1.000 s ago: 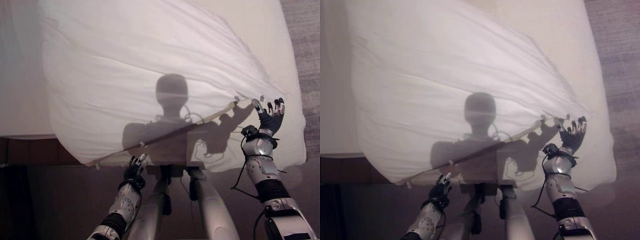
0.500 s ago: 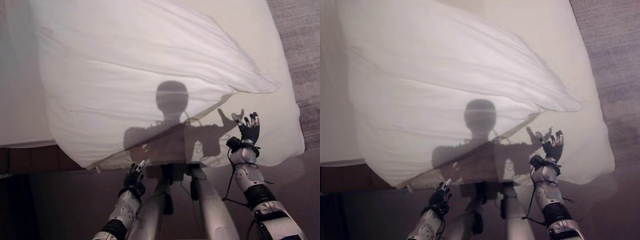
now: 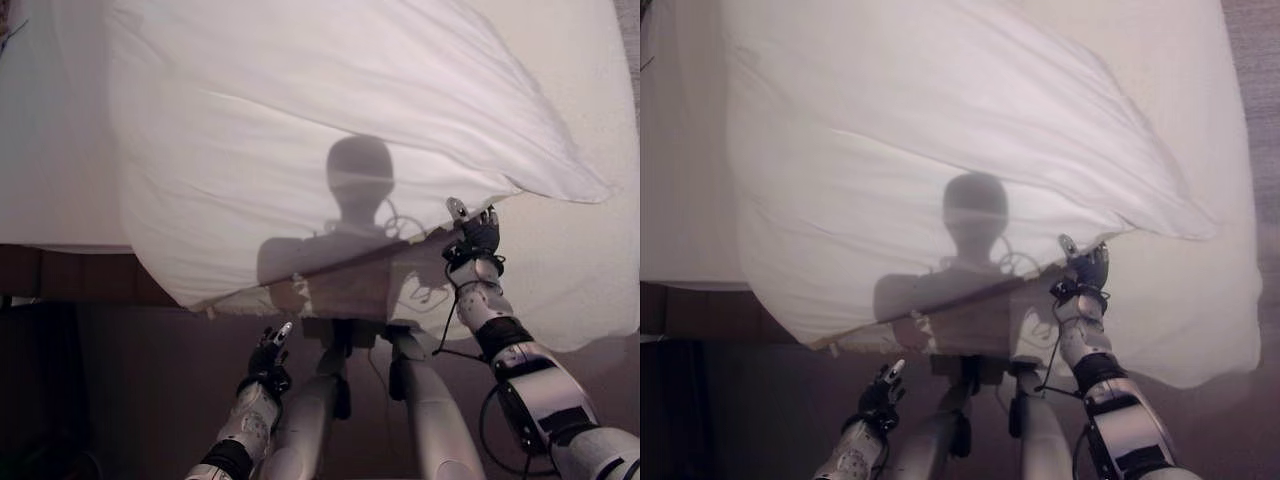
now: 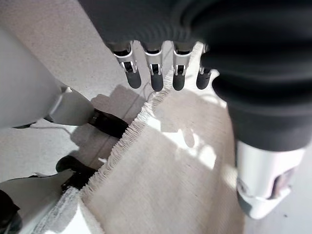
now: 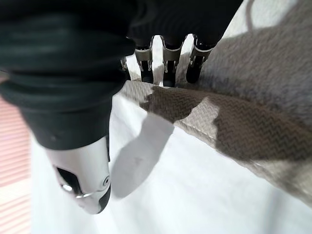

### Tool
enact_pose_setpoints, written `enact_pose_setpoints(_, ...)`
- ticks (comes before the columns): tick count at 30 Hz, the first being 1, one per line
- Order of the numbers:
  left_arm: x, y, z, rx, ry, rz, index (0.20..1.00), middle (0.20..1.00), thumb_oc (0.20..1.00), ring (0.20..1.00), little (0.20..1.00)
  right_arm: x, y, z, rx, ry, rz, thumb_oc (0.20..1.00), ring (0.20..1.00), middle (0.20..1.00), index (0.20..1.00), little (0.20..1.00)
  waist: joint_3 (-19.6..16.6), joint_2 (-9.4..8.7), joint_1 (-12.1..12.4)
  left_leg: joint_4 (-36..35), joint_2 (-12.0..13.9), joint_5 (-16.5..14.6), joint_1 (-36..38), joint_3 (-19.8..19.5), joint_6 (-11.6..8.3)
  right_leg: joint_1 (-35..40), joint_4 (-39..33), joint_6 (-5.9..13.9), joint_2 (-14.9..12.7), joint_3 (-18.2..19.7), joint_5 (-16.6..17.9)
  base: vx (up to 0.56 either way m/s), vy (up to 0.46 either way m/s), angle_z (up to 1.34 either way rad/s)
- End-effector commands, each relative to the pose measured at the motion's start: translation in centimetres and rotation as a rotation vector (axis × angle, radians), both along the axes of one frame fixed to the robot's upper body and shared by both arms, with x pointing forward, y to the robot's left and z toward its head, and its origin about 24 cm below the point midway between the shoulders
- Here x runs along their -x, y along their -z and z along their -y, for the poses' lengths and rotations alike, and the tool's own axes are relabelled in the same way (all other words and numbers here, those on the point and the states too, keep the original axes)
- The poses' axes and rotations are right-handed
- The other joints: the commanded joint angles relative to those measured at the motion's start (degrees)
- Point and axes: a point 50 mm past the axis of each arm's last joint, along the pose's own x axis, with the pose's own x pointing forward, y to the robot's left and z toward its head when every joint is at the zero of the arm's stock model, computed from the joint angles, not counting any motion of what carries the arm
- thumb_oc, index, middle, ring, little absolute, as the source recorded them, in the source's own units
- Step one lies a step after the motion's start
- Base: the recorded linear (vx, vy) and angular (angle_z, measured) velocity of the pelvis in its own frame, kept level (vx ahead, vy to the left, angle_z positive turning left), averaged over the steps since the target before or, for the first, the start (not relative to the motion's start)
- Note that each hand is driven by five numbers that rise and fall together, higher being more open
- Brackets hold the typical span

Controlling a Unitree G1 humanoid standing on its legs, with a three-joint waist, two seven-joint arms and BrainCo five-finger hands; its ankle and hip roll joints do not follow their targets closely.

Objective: Make the bed

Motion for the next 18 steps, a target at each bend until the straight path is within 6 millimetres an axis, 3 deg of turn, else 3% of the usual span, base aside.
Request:
enact_pose_setpoints(1,0.3,-0.2,0.0,0.001,0.028,0.031,1.000,1.000,1.000,1.000,1.000,-1.5,-4.4,1.2,-0.034,0.008,0.117,1.000,1.000,1.000,1.000,1.000,-0.6,-0.23,1.3,0.0,-1.9,-0.9,-0.2,-1.4,-1.93,-0.1,-2.5,7.44,-4.3,2.6,7.0,0.03,-0.023,0.10)
enact_pose_setpoints(5,0.0,-0.7,0.4,0.021,0.053,0.059,1.000,1.000,1.000,1.000,1.000,-2.2,-7.6,3.0,-0.106,0.038,0.196,1.000,1.000,1.000,1.000,1.000,-0.4,0.57,2.5,0.0,-1.9,-0.6,-1.6,-2.4,-2.19,-1.3,-1.7,7.26,-4.4,1.8,6.2,0.03,-0.033,0.07)
enact_pose_setpoints(6,0.0,-0.7,0.4,0.021,0.053,0.059,1.000,1.000,1.000,1.000,1.000,-2.2,-7.6,3.0,-0.106,0.038,0.196,1.000,1.000,1.000,1.000,1.000,-0.4,0.58,2.5,0.0,-1.9,-0.6,-1.6,-2.4,-2.19,-1.3,-1.7,7.26,-4.4,1.8,6.2,0.03,-0.031,0.16)
enact_pose_setpoints(7,-0.1,-0.8,0.5,0.027,0.062,0.067,1.000,1.000,1.000,1.000,1.000,-2.3,-9.0,4.0,-0.143,0.045,0.244,1.000,1.000,1.000,1.000,1.000,-0.4,0.79,3.0,0.0,-1.9,-0.6,-2.0,-2.9,-2.34,-1.6,-1.4,7.25,-4.4,1.3,5.8,0.03,-0.031,0.19)
enact_pose_setpoints(9,-0.3,-1.0,0.6,0.034,0.069,0.075,1.000,1.000,1.000,1.000,1.000,-2.4,-10.9,4.2,-0.181,0.030,0.328,1.000,1.000,1.000,1.000,1.000,-0.4,0.96,3.5,0.0,-1.9,-0.6,-2.3,-3.3,-2.41,-1.8,-1.2,7.25,-4.4,0.9,5.5,0.03,-0.038,0.12)
enact_pose_setpoints(11,-0.3,-1.0,0.6,0.037,0.071,0.078,1.000,1.000,1.000,1.000,1.000,-2.4,-11.4,4.4,-0.189,0.032,0.348,1.000,1.000,1.000,1.000,1.000,-0.5,0.96,3.6,0.0,-1.9,-0.5,-2.4,-3.5,-2.45,-1.9,-1.0,7.23,-4.4,0.7,5.3,0.02,-0.018,0.02)
enact_pose_setpoints(12,-0.4,-1.1,0.5,0.043,0.068,0.078,1.000,1.000,1.000,1.000,1.000,-2.4,-13.4,4.3,-0.196,0.005,0.434,1.000,1.000,1.000,1.000,1.000,-0.6,0.61,4.0,0.0,-1.8,-0.6,-2.6,-4.0,-2.56,-1.8,-1.2,7.22,-4.4,0.5,5.2,0.02,-0.025,0.08)
enact_pose_setpoints(15,-0.5,-1.1,0.4,0.041,0.064,0.076,1.000,1.000,1.000,1.000,1.000,-2.4,-14.6,4.3,-0.162,0.003,0.448,1.000,1.000,1.000,1.000,1.000,-0.7,0.23,3.9,0.0,-1.7,-0.6,-2.8,-4.1,-2.67,-1.8,-1.4,7.20,-4.3,0.3,5.3,0.01,-0.014,0.05)
enact_pose_setpoints(16,-0.5,-1.0,0.3,0.036,0.065,0.072,1.000,1.000,1.000,1.000,1.000,-2.4,-14.9,4.6,-0.141,0.018,0.437,0.724,0.724,0.724,0.724,0.724,-0.7,0.04,3.9,0.0,-1.6,-0.6,-2.8,-4.1,-2.69,-1.9,-1.4,7.13,-4.2,0.4,5.3,0.00,0.000,0.00)
enact_pose_setpoints(17,-0.6,-1.1,0.2,0.032,0.062,0.076,1.000,1.000,1.000,1.000,1.000,-2.4,-15.4,5.0,-0.118,0.048,0.422,0.200,0.200,0.200,0.200,0.200,-0.7,-0.14,3.8,0.0,-1.6,-0.7,-2.8,-4.2,-2.70,-1.9,-1.4,7.14,-4.2,0.3,5.4,0.00,0.000,0.00)
enact_pose_setpoints(18,-0.6,-1.1,0.2,0.027,0.068,0.071,1.000,1.000,1.000,1.000,1.000,-2.4,-15.7,5.3,-0.117,0.078,0.411,0.200,0.200,0.200,0.200,0.200,-0.8,-0.33,3.8,0.0,-1.5,-0.7,-2.8,-4.2,-2.69,-1.8,-1.5,7.15,-4.1,0.4,5.4,0.00,0.000,0.00)
